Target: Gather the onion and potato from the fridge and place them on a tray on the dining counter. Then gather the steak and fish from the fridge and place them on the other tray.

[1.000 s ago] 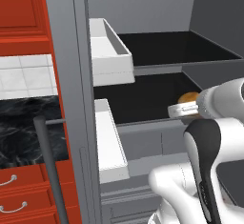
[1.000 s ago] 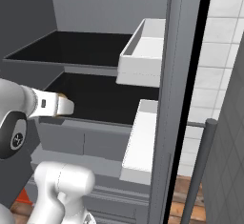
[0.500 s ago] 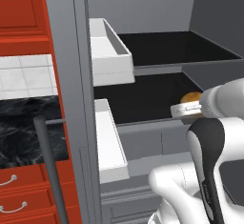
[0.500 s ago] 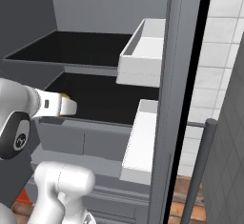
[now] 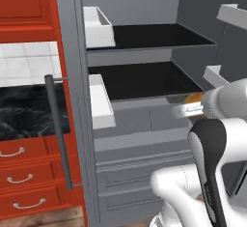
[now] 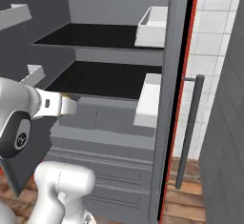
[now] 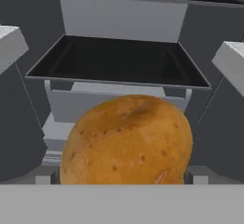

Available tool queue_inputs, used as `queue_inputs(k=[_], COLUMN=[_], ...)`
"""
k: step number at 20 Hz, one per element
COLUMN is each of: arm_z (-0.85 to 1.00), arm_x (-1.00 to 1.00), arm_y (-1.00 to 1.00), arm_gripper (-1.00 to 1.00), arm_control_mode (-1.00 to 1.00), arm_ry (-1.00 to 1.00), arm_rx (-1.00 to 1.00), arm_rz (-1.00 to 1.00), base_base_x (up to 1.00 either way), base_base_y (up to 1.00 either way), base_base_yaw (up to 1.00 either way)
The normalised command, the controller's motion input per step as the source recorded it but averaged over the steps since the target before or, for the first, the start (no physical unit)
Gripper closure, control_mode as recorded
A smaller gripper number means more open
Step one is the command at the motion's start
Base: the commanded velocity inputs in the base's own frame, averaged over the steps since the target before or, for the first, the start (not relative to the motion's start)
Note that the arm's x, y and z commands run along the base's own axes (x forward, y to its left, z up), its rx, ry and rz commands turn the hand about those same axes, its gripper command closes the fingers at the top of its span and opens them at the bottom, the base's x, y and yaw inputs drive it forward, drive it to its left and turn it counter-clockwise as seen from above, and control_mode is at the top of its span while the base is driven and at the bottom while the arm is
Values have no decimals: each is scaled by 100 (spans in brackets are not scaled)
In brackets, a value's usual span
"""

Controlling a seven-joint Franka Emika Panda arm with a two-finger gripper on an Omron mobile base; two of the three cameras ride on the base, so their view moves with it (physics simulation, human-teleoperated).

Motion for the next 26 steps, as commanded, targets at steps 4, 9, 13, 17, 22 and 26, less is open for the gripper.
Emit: queue_inputs(k=[4,9,13,17,22,26], arm_z=[0,0,0,0,0,0], arm_x=[0,0,0,0,0,0], arm_y=[0,0,0,0,0,0], arm_gripper=[100,100,100,100,100,100], arm_control_mode=[100,100,100,100,100,100], arm_ry=[0,0,0,0,0,0], arm_rx=[0,0,0,0,0,0], arm_rz=[0,0,0,0,0,0], base_base_x=[-94,-53,-48,-21,-10,28], base_base_y=[46,81,80,86,72,66], base_base_yaw=[10,49,79,87,88,71])
